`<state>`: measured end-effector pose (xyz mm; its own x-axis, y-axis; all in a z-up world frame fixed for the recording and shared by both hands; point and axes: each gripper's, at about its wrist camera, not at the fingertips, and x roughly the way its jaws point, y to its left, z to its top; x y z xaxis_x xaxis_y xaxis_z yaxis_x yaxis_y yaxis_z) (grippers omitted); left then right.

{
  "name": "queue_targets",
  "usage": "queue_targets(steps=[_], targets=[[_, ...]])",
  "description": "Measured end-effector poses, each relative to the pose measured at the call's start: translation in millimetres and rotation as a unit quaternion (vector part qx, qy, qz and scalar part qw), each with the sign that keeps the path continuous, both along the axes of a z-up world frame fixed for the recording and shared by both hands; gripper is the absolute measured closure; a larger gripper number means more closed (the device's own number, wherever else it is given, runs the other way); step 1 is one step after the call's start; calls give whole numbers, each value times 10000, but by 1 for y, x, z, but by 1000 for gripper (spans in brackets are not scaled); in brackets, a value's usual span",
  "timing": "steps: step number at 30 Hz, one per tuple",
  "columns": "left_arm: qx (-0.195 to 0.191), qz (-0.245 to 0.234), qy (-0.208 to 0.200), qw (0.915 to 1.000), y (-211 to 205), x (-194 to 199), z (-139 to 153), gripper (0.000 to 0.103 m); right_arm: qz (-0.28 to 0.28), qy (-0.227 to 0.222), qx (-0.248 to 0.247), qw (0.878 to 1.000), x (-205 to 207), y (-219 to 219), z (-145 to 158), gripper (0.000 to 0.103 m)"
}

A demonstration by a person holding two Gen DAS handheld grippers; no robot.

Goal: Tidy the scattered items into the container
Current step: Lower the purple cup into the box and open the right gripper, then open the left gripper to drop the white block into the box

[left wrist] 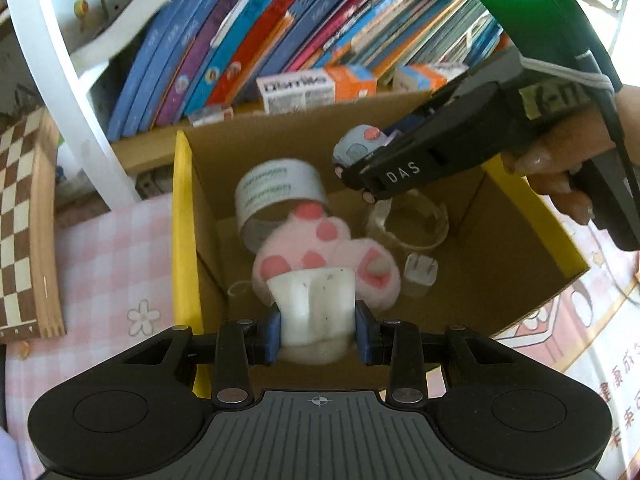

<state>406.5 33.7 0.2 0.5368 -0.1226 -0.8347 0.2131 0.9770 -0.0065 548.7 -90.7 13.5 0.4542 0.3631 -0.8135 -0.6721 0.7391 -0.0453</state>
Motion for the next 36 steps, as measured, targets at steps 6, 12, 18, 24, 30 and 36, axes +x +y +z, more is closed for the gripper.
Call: queue_targets(steps=[6, 12, 18, 24, 30, 36], targets=[[3, -79, 164, 9998, -3, 10, -3, 68, 112, 95, -244, 9996, 10, 12, -14, 64], [-48, -72, 239, 9997, -3, 16, -8, 67, 99, 154, -276, 9995, 15, 15, -25, 65], [13, -53, 223, 9997, -4, 16, -8, 63, 76, 97, -185, 9998, 14, 14, -22, 65], [74, -67, 101, 9999, -6, 13, -3, 55, 15, 58, -41, 10000, 10, 7, -15, 61], [196, -138, -229, 9995, -10, 3, 13, 36, -194, 65, 249, 9995, 5, -6, -5, 47], [205, -125, -392, 9989, -10, -6, 25, 36, -252, -3, 282, 9993, -4, -12, 4, 46]])
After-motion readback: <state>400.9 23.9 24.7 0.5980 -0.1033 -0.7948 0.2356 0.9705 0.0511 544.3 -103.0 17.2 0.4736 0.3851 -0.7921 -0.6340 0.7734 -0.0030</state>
